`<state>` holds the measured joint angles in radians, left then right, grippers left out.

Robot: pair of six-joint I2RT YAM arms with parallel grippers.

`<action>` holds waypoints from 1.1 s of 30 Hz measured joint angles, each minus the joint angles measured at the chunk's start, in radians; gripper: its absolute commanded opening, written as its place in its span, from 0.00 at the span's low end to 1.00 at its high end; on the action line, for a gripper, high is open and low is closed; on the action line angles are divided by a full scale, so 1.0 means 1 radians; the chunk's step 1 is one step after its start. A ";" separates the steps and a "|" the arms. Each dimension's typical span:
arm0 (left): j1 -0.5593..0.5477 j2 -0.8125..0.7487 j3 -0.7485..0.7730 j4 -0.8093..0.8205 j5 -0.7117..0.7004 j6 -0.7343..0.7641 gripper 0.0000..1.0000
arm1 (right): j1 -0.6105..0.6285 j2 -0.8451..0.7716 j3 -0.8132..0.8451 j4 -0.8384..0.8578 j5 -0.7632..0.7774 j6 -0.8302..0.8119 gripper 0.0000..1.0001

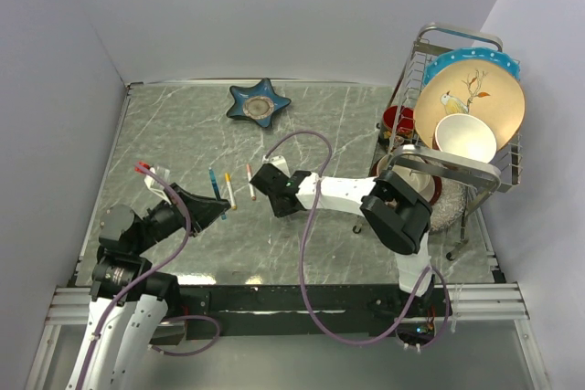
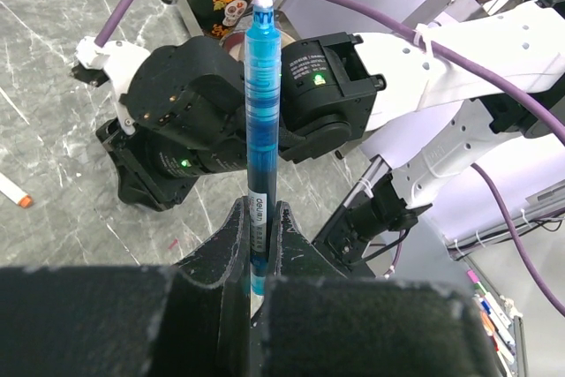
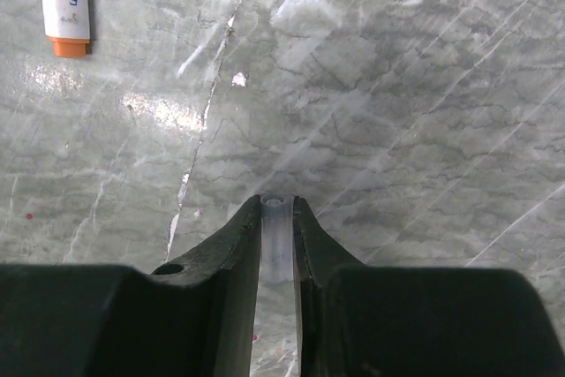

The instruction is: Insert the pens into the pen caps

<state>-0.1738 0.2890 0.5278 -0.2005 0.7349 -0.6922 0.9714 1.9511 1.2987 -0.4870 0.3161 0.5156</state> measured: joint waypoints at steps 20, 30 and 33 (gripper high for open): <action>0.000 0.055 0.000 -0.006 -0.008 0.001 0.01 | -0.032 -0.070 -0.115 0.099 -0.048 0.015 0.24; 0.000 0.092 -0.001 0.019 -0.016 -0.010 0.01 | -0.036 -0.095 -0.163 0.153 -0.043 0.030 0.12; 0.000 0.117 -0.031 0.062 -0.016 -0.036 0.01 | -0.036 -0.108 -0.182 0.169 -0.038 0.040 0.10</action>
<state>-0.1738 0.4057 0.4965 -0.1383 0.7185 -0.7280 0.9352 1.8435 1.1172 -0.3176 0.2783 0.5552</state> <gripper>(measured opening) 0.070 0.241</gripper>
